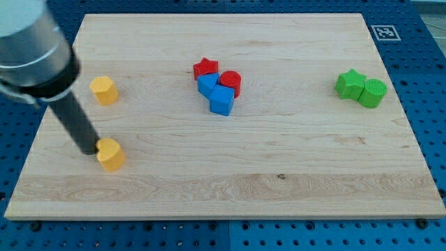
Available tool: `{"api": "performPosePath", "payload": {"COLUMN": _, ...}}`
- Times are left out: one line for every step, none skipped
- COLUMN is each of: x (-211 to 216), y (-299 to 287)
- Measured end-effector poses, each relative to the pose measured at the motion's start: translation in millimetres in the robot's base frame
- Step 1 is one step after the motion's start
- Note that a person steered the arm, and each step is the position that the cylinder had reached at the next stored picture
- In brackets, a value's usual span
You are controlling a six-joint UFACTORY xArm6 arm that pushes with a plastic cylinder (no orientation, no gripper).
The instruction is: Move the yellow heart to the bottom of the green star
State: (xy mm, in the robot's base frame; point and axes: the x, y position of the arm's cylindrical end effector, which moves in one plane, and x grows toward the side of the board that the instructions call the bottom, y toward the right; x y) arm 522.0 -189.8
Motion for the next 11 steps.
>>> {"api": "performPosePath", "payload": {"x": 1.0, "y": 29.4}}
{"api": "performPosePath", "payload": {"x": 23.4, "y": 24.1}}
{"api": "performPosePath", "payload": {"x": 48.1, "y": 24.3}}
{"api": "performPosePath", "payload": {"x": 65.7, "y": 25.3}}
{"api": "performPosePath", "payload": {"x": 72.9, "y": 50.5}}
{"api": "performPosePath", "payload": {"x": 72.0, "y": 86.7}}
{"api": "performPosePath", "payload": {"x": 68.1, "y": 127.4}}
{"api": "performPosePath", "payload": {"x": 49.1, "y": 161.4}}
{"api": "performPosePath", "payload": {"x": 36.8, "y": 172.1}}
{"api": "performPosePath", "payload": {"x": 52.7, "y": 172.0}}
{"api": "performPosePath", "payload": {"x": 56.3, "y": 133.5}}
